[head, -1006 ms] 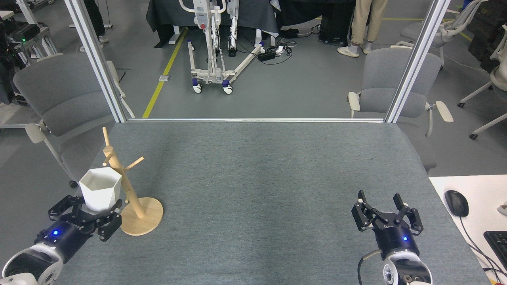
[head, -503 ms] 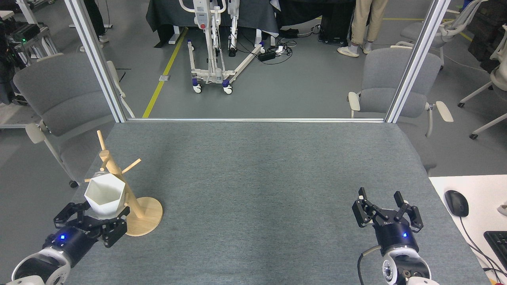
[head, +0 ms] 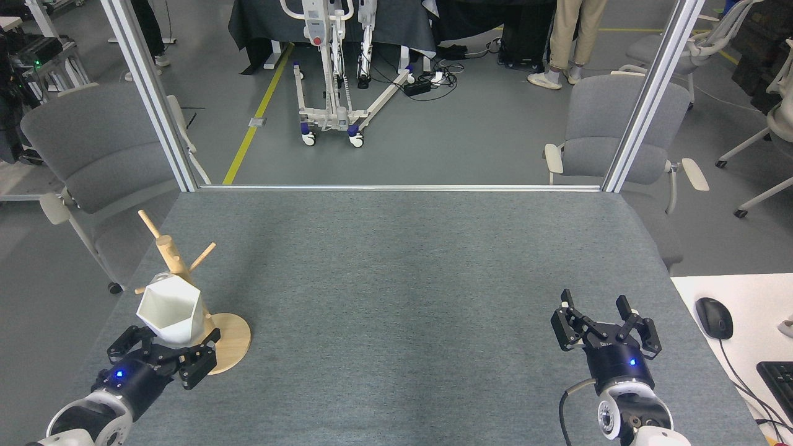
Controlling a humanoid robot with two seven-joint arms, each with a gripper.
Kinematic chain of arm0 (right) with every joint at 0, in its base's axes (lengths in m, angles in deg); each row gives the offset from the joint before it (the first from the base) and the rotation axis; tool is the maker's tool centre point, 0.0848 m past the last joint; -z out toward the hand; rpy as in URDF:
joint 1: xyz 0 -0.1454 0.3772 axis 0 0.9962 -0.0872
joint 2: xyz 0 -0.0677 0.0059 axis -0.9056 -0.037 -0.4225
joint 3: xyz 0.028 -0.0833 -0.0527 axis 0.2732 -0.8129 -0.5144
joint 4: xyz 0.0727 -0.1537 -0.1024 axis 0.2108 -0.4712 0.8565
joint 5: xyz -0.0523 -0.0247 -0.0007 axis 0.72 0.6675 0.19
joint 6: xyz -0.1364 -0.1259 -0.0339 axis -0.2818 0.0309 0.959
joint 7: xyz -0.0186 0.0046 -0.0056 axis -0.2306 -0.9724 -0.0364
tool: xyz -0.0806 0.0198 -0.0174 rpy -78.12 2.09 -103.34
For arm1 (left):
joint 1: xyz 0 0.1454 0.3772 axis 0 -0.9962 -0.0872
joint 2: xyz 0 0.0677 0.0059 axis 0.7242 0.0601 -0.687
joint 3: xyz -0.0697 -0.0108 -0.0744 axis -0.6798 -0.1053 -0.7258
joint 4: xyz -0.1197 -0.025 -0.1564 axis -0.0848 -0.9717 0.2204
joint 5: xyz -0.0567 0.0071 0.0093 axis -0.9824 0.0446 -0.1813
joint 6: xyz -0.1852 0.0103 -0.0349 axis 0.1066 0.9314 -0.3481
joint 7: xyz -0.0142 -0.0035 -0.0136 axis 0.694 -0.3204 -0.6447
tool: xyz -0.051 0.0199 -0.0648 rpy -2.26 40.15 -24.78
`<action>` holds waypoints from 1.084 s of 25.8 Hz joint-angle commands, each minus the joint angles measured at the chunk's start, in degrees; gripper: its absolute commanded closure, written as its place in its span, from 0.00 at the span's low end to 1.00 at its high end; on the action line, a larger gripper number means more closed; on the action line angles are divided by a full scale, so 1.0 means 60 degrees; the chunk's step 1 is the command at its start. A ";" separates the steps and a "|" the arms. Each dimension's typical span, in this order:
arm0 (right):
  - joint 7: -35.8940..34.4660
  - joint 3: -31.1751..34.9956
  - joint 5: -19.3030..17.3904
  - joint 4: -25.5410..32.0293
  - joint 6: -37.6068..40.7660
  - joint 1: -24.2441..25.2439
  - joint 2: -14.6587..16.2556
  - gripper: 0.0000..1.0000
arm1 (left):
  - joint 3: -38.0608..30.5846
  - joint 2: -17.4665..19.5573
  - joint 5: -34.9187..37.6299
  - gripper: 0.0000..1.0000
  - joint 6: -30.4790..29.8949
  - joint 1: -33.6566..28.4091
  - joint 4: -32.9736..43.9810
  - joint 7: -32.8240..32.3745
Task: Hang cup on storage rack
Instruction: 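Release the cup on the peg and pull the left gripper back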
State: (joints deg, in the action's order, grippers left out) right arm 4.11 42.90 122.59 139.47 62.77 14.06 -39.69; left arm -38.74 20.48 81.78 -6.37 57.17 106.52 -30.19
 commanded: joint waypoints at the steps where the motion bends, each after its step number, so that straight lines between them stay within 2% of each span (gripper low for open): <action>1: 0.0029 -0.0012 -0.0016 0.0022 0.0012 -0.0080 0.0070 0.01 | 0.0011 -0.0189 0.0015 0.02 0.0003 0.0098 -0.0363 0.0044; 11: 0.0029 0.0017 -0.0002 -0.0081 -0.0003 -0.0065 -0.0003 0.01 | 0.0274 -0.0555 0.0030 0.02 0.0149 0.0141 -0.0919 0.0088; 16: 0.0044 0.0017 -0.0031 -0.0095 -0.0003 -0.0094 0.0041 0.01 | 0.0948 -0.0687 0.0030 0.02 0.0530 0.0054 -0.0949 0.0146; 22: 0.0029 -0.0012 -0.0002 -0.0081 -0.0003 -0.0065 0.0114 0.01 | 0.1139 -0.1610 0.0030 0.02 0.1014 0.0054 -0.0934 0.0234; 26: 0.0029 -0.0012 -0.0002 -0.0081 0.0012 -0.0050 0.0114 0.01 | 0.1271 -0.2591 0.0030 0.02 0.1746 0.0244 -0.0963 0.0234; 28: 0.0029 -0.0012 -0.0002 -0.0066 0.0012 -0.0050 0.0144 0.01 | 0.1680 -0.2884 0.0030 0.02 0.2346 0.0537 -0.0993 0.0292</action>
State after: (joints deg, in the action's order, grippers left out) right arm 4.68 42.83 122.63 139.01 62.77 13.71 -38.96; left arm -30.87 6.34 81.93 3.67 58.69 100.75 -28.79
